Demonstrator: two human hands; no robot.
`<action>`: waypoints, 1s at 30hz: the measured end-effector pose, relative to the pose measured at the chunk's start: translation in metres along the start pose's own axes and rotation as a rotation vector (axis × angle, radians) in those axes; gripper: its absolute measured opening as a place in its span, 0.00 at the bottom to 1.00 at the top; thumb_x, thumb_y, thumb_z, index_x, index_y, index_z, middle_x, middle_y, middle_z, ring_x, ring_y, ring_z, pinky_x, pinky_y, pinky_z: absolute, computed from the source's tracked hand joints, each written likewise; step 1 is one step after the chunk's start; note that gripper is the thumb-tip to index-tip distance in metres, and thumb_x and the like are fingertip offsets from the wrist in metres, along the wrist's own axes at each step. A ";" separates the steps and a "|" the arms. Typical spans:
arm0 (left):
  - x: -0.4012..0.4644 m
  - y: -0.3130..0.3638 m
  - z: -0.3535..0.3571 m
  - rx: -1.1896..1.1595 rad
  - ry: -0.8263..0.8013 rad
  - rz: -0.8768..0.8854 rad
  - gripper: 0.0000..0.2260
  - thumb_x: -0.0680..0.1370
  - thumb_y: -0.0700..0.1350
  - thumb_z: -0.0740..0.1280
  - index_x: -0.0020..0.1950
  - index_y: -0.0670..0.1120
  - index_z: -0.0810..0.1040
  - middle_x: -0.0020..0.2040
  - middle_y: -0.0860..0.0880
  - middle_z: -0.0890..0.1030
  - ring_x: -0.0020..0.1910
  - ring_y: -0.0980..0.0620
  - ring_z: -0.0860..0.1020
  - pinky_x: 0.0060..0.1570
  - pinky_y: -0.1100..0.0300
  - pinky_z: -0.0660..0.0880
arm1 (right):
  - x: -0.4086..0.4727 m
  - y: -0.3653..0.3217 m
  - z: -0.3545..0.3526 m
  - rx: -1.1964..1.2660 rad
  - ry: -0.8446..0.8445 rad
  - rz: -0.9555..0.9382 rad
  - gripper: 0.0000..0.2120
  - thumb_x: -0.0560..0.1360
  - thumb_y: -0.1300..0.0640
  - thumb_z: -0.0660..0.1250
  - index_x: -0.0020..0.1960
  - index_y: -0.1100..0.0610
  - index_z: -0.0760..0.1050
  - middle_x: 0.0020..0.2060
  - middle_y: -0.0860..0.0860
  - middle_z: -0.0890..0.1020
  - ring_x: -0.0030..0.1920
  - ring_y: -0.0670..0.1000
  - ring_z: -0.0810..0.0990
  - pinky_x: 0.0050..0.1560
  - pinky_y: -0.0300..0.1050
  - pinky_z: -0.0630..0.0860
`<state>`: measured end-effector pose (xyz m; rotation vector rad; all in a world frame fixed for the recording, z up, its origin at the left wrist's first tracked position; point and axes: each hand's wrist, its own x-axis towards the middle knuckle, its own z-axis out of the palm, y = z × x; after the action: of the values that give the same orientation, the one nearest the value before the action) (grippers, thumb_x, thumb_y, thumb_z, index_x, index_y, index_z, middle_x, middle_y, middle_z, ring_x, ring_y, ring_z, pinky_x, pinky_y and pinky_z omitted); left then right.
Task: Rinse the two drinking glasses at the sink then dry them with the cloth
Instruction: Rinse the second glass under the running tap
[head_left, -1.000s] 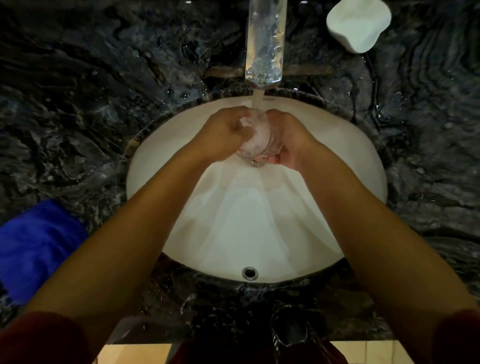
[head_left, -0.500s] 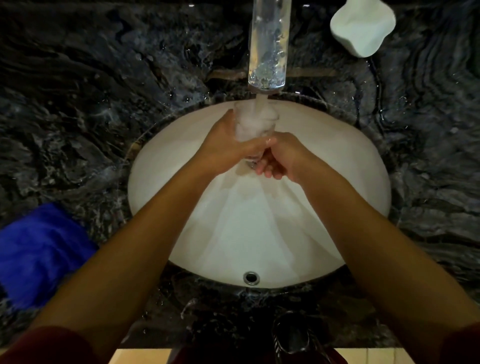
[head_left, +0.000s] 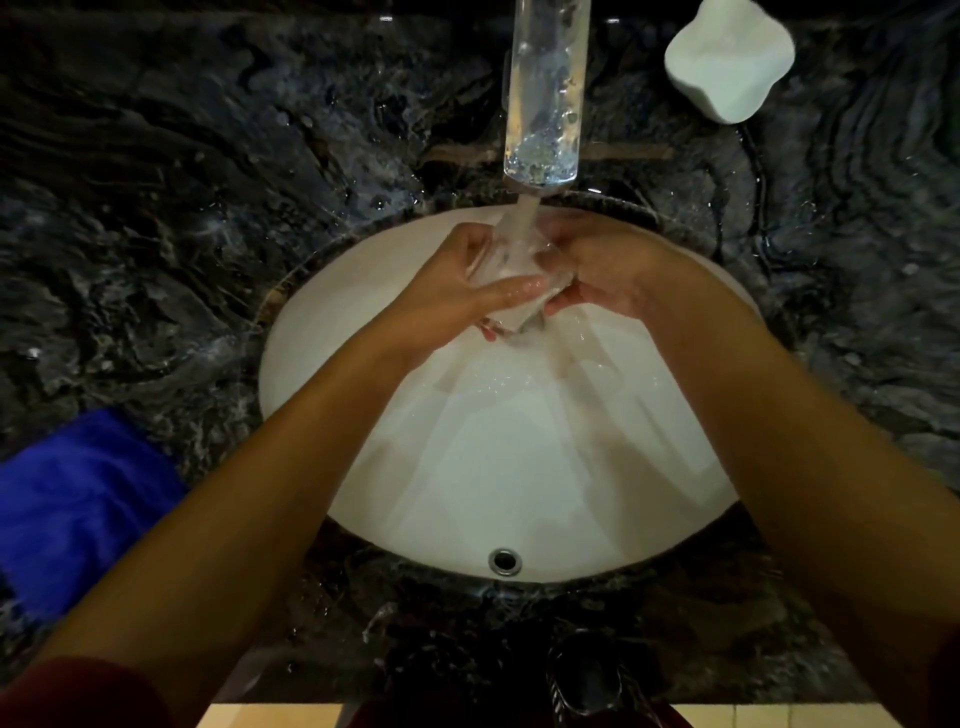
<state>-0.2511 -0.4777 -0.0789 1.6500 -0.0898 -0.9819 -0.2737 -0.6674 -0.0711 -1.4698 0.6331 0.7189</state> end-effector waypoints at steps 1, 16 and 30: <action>-0.003 -0.004 0.002 -0.118 0.021 -0.004 0.28 0.68 0.56 0.77 0.63 0.47 0.71 0.58 0.48 0.79 0.46 0.50 0.84 0.36 0.53 0.81 | 0.001 0.001 -0.001 0.007 0.013 0.003 0.18 0.78 0.69 0.65 0.67 0.59 0.77 0.59 0.62 0.84 0.53 0.59 0.85 0.44 0.49 0.84; 0.009 0.002 -0.003 -0.388 -0.084 -0.505 0.17 0.81 0.52 0.55 0.44 0.44 0.78 0.34 0.45 0.81 0.21 0.48 0.71 0.24 0.66 0.53 | 0.008 0.001 0.031 -0.636 0.236 -0.427 0.09 0.74 0.54 0.73 0.52 0.55 0.81 0.42 0.47 0.81 0.44 0.48 0.79 0.48 0.47 0.78; 0.030 0.019 0.014 -0.057 0.266 -0.304 0.16 0.85 0.51 0.55 0.56 0.45 0.80 0.36 0.48 0.81 0.26 0.52 0.77 0.27 0.64 0.70 | 0.012 0.028 0.029 0.131 0.039 0.162 0.04 0.79 0.60 0.62 0.47 0.57 0.75 0.32 0.54 0.71 0.19 0.43 0.62 0.20 0.34 0.54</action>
<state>-0.2322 -0.5109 -0.0790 1.7574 0.3740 -0.9693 -0.2882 -0.6385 -0.0979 -1.3245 0.8215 0.7604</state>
